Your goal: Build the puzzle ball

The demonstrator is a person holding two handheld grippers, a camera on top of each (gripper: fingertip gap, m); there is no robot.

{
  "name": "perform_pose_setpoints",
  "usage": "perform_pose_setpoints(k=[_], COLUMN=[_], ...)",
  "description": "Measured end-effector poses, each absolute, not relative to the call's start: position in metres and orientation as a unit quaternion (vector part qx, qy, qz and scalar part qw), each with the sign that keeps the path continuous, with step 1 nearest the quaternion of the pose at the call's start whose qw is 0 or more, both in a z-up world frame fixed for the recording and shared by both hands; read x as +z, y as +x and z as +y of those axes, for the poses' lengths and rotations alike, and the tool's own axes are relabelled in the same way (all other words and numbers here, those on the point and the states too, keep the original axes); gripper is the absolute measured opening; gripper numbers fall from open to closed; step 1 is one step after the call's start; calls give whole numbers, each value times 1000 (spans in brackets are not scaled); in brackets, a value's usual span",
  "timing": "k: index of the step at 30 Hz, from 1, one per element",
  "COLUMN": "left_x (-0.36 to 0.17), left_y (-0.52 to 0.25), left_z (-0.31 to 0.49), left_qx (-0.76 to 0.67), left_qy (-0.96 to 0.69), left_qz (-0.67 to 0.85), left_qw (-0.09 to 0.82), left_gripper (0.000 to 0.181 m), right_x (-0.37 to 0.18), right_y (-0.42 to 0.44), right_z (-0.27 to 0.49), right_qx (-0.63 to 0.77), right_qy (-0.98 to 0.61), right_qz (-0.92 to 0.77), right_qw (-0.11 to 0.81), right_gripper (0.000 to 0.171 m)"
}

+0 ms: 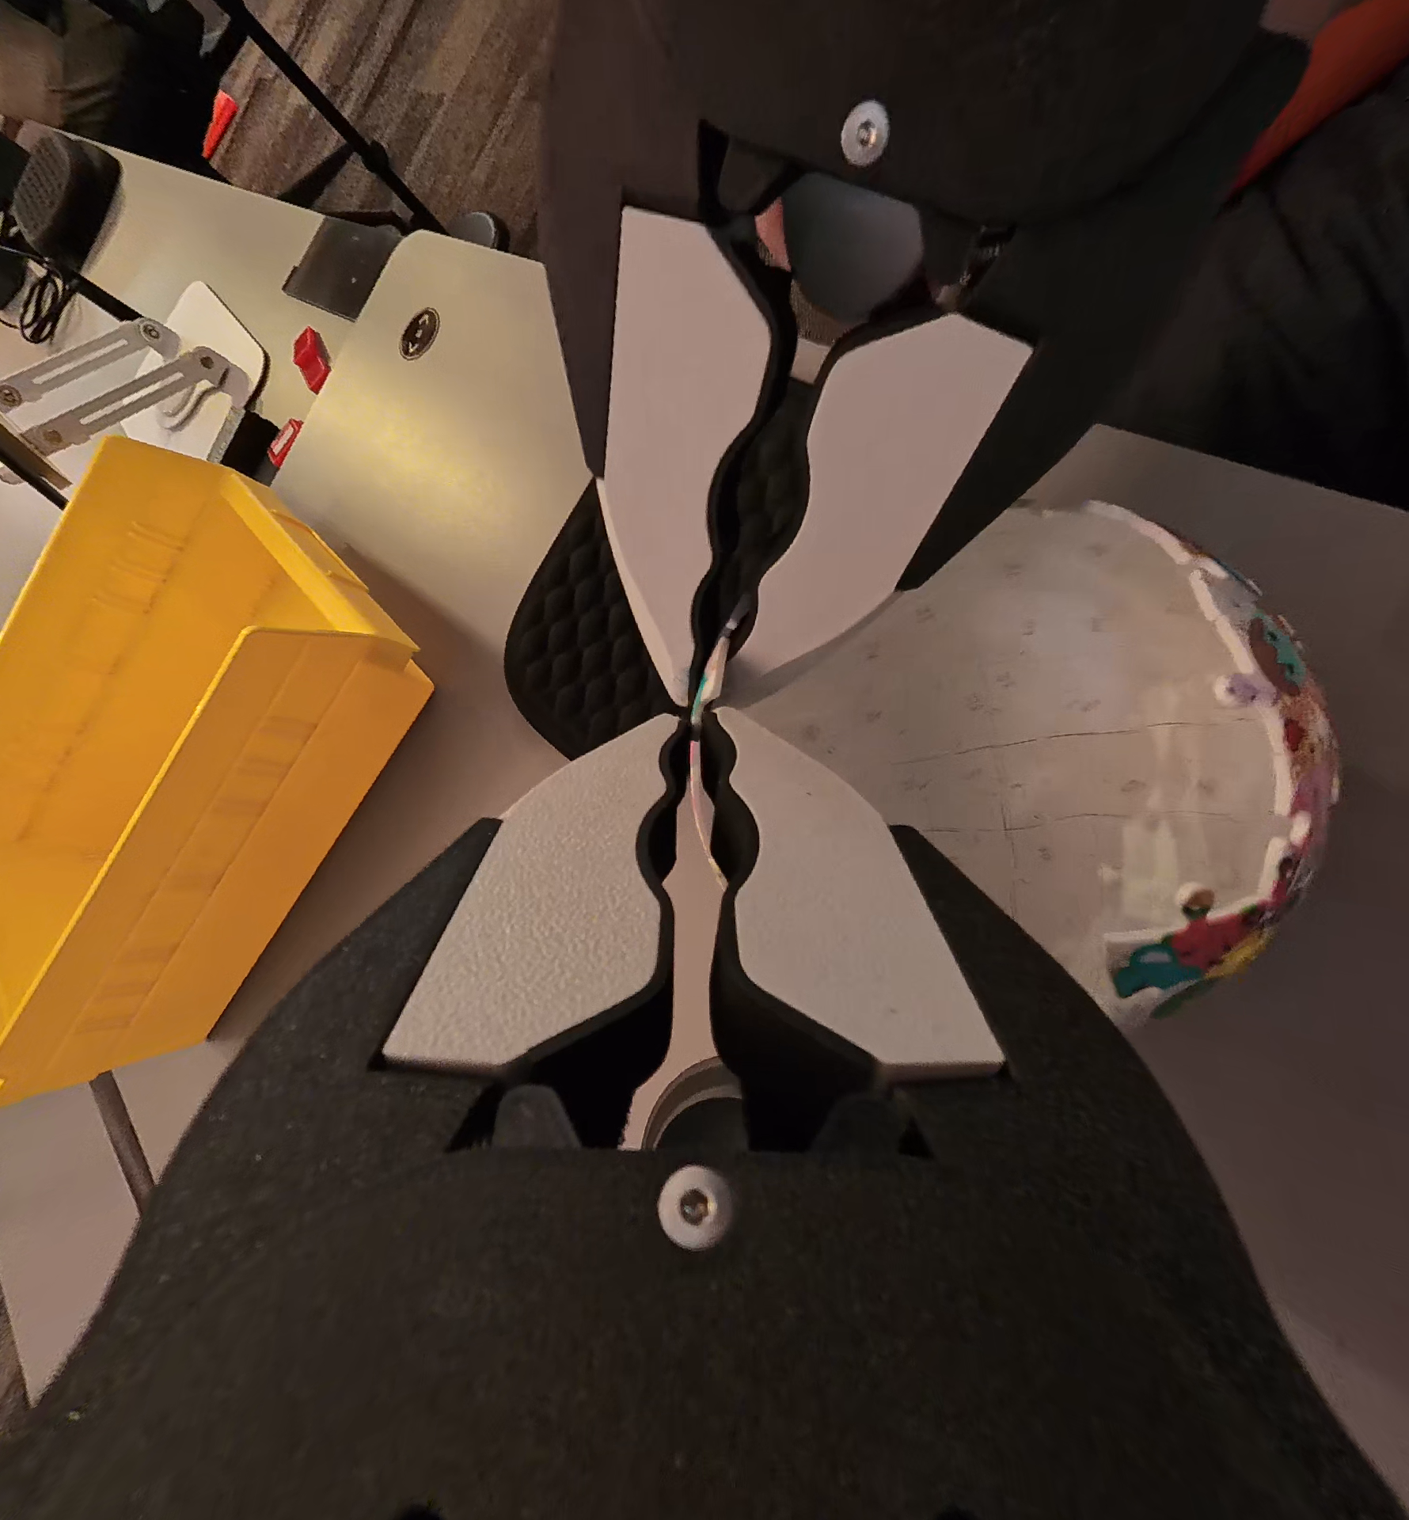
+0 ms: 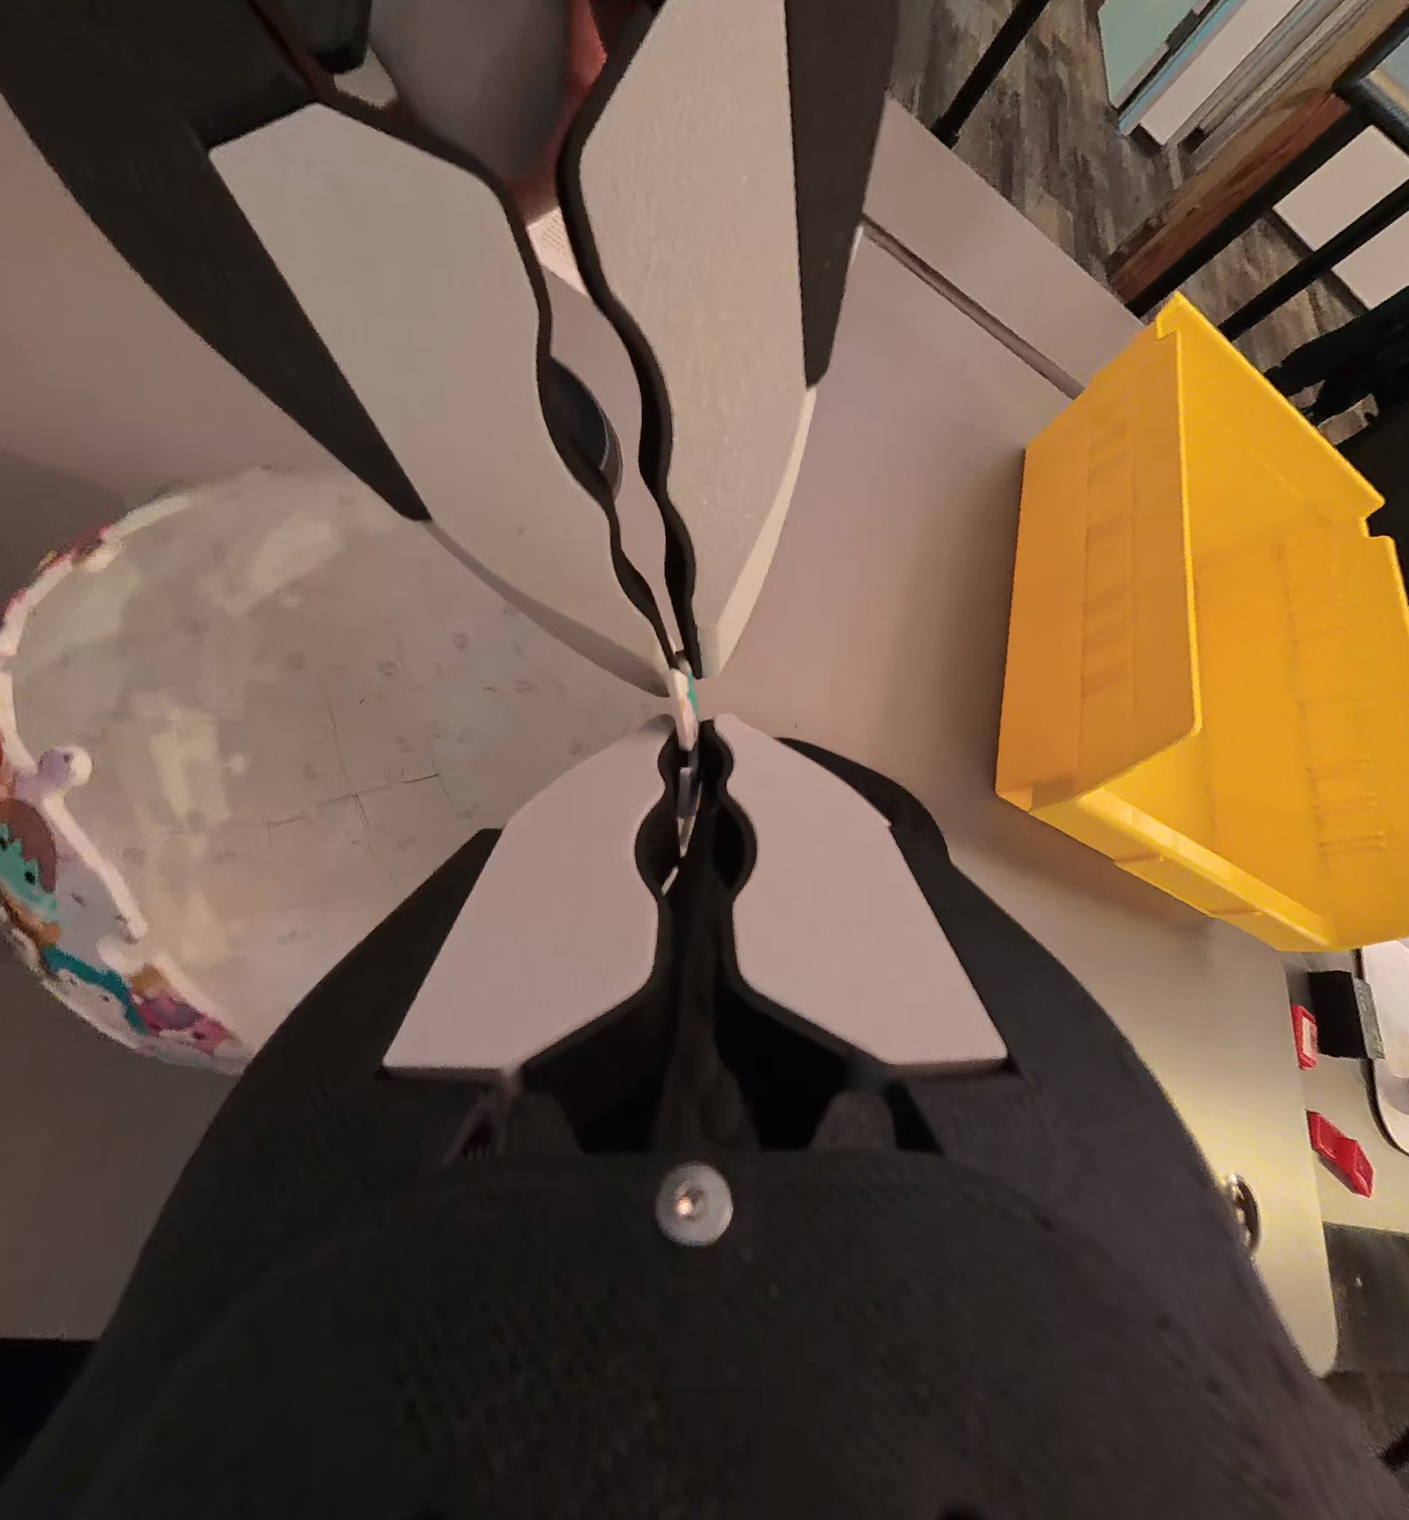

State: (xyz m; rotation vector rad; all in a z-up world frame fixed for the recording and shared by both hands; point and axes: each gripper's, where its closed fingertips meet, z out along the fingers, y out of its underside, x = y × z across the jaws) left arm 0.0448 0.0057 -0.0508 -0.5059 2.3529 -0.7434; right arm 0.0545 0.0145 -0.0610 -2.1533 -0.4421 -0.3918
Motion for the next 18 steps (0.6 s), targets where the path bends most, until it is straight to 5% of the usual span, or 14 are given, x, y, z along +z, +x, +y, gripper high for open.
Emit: perform_pose_setpoints(k=[6, 18], left_x=[-49, -49], left_y=[44, 43], left_z=[6, 7], left_qx=[-283, -279], left_qy=[-191, -192], left_qz=[888, 889], left_qw=[307, 309], left_gripper=[2, 2], right_x=[-49, -56], right_y=[58, 59], right_z=[4, 2], right_qx=[-158, -147], right_qy=[-856, -853], right_qz=[-176, -173], right_qw=[460, 469], right_gripper=[21, 21])
